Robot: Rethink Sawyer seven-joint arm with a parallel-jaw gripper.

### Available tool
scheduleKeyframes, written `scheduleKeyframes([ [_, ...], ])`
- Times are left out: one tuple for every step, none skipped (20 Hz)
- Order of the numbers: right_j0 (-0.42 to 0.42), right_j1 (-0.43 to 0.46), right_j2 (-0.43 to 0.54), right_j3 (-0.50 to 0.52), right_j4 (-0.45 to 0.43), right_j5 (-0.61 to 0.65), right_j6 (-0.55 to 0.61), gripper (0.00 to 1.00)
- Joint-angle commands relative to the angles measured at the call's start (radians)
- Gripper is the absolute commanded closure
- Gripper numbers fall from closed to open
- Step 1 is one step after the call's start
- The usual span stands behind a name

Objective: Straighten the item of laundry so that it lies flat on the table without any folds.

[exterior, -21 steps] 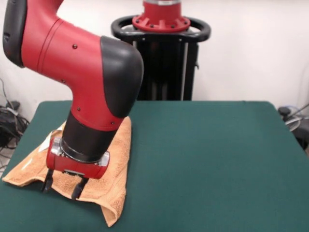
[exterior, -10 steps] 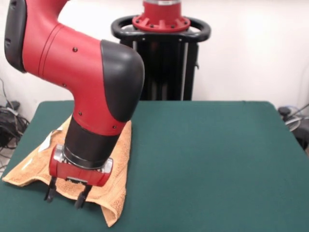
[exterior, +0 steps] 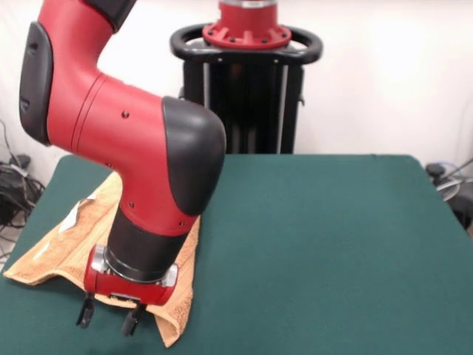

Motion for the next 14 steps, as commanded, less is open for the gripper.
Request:
scheduleKeyframes([
  [-0.016, 0.067, 0.098, 0.010, 0.031, -0.052, 0.155, 0.00],
  [-0.017, 0.067, 0.100, 0.010, 0.032, -0.049, 0.153, 0.00],
  [-0.018, 0.064, 0.103, 0.011, 0.034, -0.046, 0.149, 0.00],
  [-0.018, 0.062, 0.106, 0.012, 0.035, -0.043, 0.146, 0.00],
  [-0.020, 0.055, 0.111, 0.020, 0.037, -0.044, 0.143, 0.00],
  [-0.021, 0.050, 0.116, 0.025, 0.039, -0.042, 0.139, 0.00],
  [-0.022, 0.046, 0.121, 0.029, 0.041, -0.041, 0.136, 0.00],
  [-0.026, 0.040, 0.129, 0.035, 0.043, -0.041, 0.128, 0.00],
  [-0.030, 0.033, 0.140, 0.044, 0.045, -0.046, 0.119, 0.00],
  [-0.035, 0.025, 0.151, 0.052, 0.047, -0.050, 0.113, 0.00],
  [-0.038, 0.017, 0.159, 0.060, 0.048, -0.050, 0.107, 0.00],
  [-0.042, 0.008, 0.169, 0.069, 0.050, -0.051, 0.101, 0.00],
  [-0.049, -0.003, 0.181, 0.080, 0.051, -0.053, 0.092, 0.00],
  [-0.055, -0.013, 0.193, 0.091, 0.052, -0.056, 0.085, 0.00],
])
